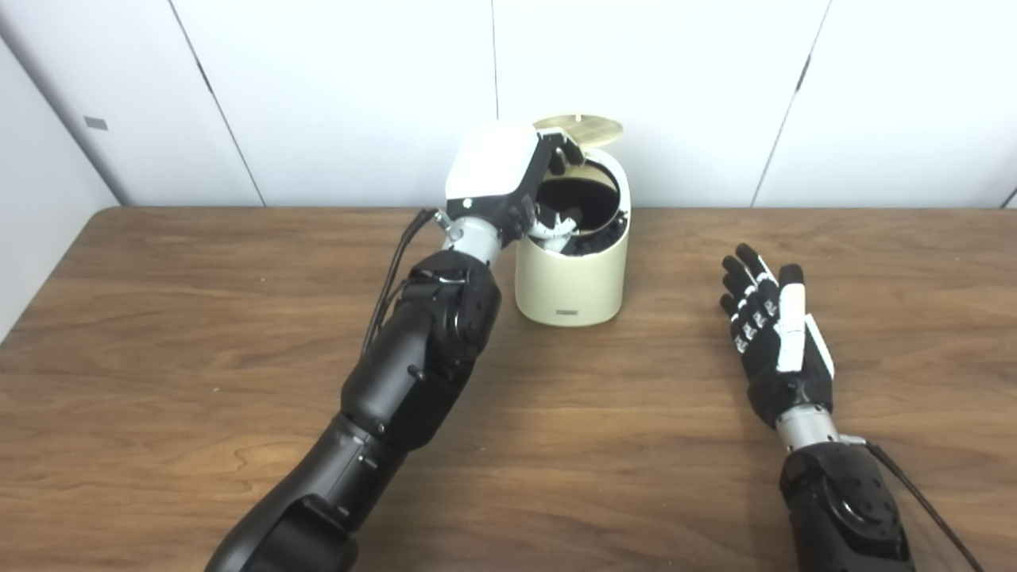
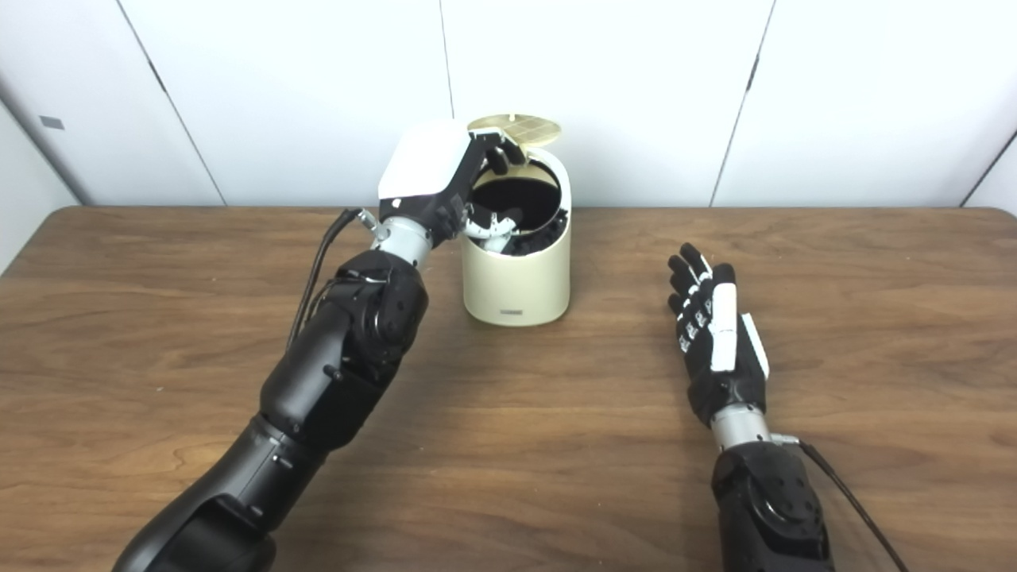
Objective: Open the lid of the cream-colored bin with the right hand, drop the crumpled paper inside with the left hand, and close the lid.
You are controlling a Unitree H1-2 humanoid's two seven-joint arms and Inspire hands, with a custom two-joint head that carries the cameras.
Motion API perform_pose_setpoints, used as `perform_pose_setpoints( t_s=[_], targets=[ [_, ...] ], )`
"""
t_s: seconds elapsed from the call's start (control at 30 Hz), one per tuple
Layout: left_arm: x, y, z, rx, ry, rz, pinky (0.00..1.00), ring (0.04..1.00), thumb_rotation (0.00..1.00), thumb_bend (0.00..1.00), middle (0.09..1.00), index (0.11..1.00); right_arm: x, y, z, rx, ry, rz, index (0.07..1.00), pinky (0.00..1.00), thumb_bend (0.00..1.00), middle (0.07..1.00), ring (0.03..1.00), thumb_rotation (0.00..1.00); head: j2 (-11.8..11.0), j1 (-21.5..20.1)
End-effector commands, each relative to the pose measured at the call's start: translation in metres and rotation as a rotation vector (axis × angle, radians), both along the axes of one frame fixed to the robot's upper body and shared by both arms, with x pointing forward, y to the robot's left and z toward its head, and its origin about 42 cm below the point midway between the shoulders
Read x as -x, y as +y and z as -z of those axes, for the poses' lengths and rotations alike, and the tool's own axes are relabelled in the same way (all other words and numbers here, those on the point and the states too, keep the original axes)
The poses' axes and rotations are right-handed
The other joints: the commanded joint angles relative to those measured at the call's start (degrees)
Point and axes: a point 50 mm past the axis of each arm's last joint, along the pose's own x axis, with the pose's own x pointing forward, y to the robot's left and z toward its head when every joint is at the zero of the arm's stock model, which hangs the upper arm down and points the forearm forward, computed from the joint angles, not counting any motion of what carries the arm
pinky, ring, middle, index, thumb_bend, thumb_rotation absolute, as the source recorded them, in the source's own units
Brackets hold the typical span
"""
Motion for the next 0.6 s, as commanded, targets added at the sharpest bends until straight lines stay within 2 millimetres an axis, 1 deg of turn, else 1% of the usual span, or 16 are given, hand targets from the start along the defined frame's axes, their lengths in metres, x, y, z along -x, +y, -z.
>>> perform_pose_setpoints(
  t_s=[0.0, 0.07, 0.1, 0.13, 0.17, 0.2, 0.23, 0.27, 0.37, 0.57],
  targets=[
    [0.000, -0.008, -0.023, 0.020, -0.076, 0.043, 0.61, 0.708, 0.00, 0.91, 0.729, 0.678, -0.006, 0.002, -0.011, -0.005, -0.044, -0.004, 0.934, 1.00, 0.60, 0.937, 0.980, 1.00, 0.0, 0.0],
    [0.001, -0.008, -0.022, 0.024, -0.085, 0.042, 0.57, 0.650, 0.00, 0.87, 0.687, 0.644, -0.006, 0.001, -0.010, -0.005, -0.043, -0.004, 0.934, 1.00, 0.60, 0.938, 0.980, 1.00, 0.0, 0.0],
    [0.001, -0.008, -0.022, 0.033, -0.093, 0.044, 0.52, 0.600, 0.02, 0.70, 0.654, 0.569, -0.006, 0.001, -0.010, -0.003, -0.043, -0.004, 0.934, 1.00, 0.61, 0.940, 0.981, 1.00, 0.0, 0.0],
    [0.001, -0.008, -0.021, 0.046, -0.101, 0.045, 0.47, 0.500, 0.01, 0.58, 0.600, 0.510, -0.006, 0.000, -0.010, -0.002, -0.043, -0.004, 0.935, 1.00, 0.61, 0.941, 0.981, 1.00, 0.0, 0.0],
    [0.002, -0.007, -0.021, 0.065, -0.112, 0.047, 0.41, 0.474, 0.00, 0.53, 0.580, 0.494, -0.006, 0.000, -0.010, -0.003, -0.043, -0.004, 0.935, 1.00, 0.61, 0.942, 0.981, 1.00, 0.0, 0.0],
    [0.003, -0.007, -0.020, 0.086, -0.127, 0.049, 0.37, 0.456, 0.00, 0.50, 0.568, 0.488, -0.006, 0.000, -0.010, -0.005, -0.040, -0.001, 0.934, 1.00, 0.61, 0.940, 0.981, 1.00, 0.0, 0.0],
    [0.003, -0.006, -0.019, 0.100, -0.137, 0.050, 0.33, 0.437, 0.00, 0.48, 0.549, 0.483, -0.006, 0.000, -0.009, -0.006, -0.037, 0.001, 0.927, 1.00, 0.62, 0.933, 0.975, 1.00, 0.0, 0.0],
    [0.004, -0.005, -0.019, 0.115, -0.141, 0.052, 0.32, 0.431, 0.00, 0.48, 0.543, 0.481, -0.006, -0.001, -0.010, -0.005, -0.037, 0.004, 0.924, 1.00, 0.62, 0.930, 0.974, 1.00, 0.2, 0.2],
    [0.007, -0.004, -0.020, 0.145, -0.141, 0.054, 0.32, 0.443, 0.00, 0.47, 0.544, 0.486, -0.006, -0.001, -0.010, -0.001, -0.036, 0.003, 0.921, 0.99, 0.62, 0.926, 0.971, 1.00, 0.2, 0.1],
    [0.011, -0.001, -0.027, 0.161, -0.158, 0.065, 0.31, 0.431, 0.00, 0.47, 0.528, 0.504, -0.006, -0.002, -0.009, 0.001, -0.036, 0.005, 0.920, 1.00, 0.62, 0.931, 0.983, 1.00, 0.3, 0.2]
  ],
)
